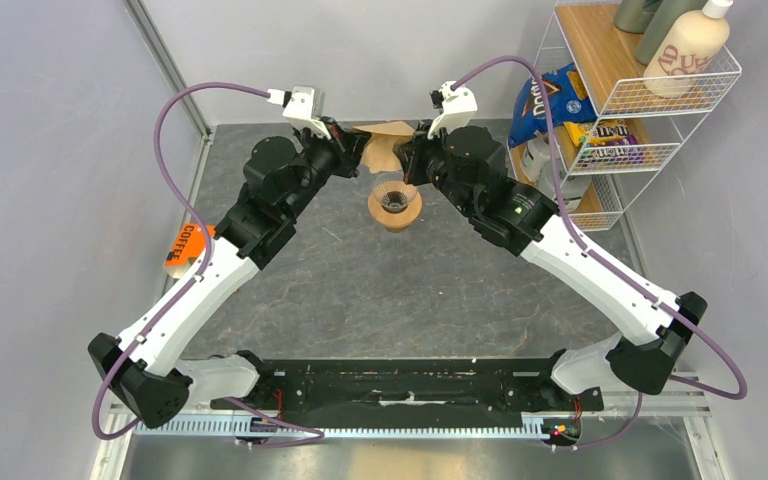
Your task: Place the coffee filter in the dripper
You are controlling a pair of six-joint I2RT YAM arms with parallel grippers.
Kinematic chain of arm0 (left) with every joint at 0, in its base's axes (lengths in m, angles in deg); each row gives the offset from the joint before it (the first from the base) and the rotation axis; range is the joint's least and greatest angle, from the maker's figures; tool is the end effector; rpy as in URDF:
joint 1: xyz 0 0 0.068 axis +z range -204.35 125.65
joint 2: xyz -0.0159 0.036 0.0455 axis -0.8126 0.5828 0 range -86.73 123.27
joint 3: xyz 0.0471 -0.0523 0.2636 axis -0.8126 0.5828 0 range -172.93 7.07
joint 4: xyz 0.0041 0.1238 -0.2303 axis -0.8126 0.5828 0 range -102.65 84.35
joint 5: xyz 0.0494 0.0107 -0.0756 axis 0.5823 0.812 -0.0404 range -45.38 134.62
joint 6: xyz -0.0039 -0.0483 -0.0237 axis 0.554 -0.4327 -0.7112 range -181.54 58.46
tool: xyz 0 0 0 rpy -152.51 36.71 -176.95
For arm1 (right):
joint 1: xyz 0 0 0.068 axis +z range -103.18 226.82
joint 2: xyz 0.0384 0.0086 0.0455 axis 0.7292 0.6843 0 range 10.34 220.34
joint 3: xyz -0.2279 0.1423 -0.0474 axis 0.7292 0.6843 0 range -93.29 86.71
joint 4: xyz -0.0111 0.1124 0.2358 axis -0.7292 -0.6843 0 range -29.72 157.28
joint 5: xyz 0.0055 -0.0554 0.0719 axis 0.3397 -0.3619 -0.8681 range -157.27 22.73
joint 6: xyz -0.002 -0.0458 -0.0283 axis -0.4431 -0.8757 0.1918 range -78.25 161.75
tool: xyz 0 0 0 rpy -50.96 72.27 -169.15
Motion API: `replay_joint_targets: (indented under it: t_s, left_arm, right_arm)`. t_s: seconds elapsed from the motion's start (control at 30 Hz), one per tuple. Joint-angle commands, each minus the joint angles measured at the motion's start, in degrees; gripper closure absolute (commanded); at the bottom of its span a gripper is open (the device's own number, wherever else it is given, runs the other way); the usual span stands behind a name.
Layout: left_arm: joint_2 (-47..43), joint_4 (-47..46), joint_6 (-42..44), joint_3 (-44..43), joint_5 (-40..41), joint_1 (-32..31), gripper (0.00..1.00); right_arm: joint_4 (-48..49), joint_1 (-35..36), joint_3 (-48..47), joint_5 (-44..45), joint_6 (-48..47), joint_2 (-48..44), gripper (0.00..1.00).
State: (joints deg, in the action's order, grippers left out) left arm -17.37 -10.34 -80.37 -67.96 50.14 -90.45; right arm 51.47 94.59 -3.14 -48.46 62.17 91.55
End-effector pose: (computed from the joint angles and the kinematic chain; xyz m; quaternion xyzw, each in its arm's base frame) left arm 0.2236 -0.1587 0.4509 0.0682 0.6828 -0.3059 0.6600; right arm 0.2234 0.2291 0.4570 -0.0699 0.7444 0.2643 0.6091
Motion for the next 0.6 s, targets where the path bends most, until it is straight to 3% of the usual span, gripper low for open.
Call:
replay_joint_targets:
  t_s: [0.0, 0.17, 0.33, 0.57]
  left_arm:
    - [-2.1, -5.4, 4.5, 0.6, -1.8, -0.2, 0.96]
    - [-1.6, -5.2, 4.8, 0.3, -5.3, -0.2, 0.69]
    - [-0.1, -2.7, 7.7, -1.7, -7.8, -0.2, 0.62]
    - [0.6, -0.8, 11.9, -2.6, -6.6, -0.6, 0.66]
  right_arm:
    - [0.1, -0.2, -1.4, -0.3, 1.1, -2.1, 1.00]
    - [1.1, -0.3, -0.5, -1.4, 0.8, -2.6, 1.00]
    - [1.8, -0.3, -0.2, -3.3, 0.3, -2.9, 1.00]
    - [0.8, -0.3, -0.2, -4.6, 0.7, -2.8, 1.00]
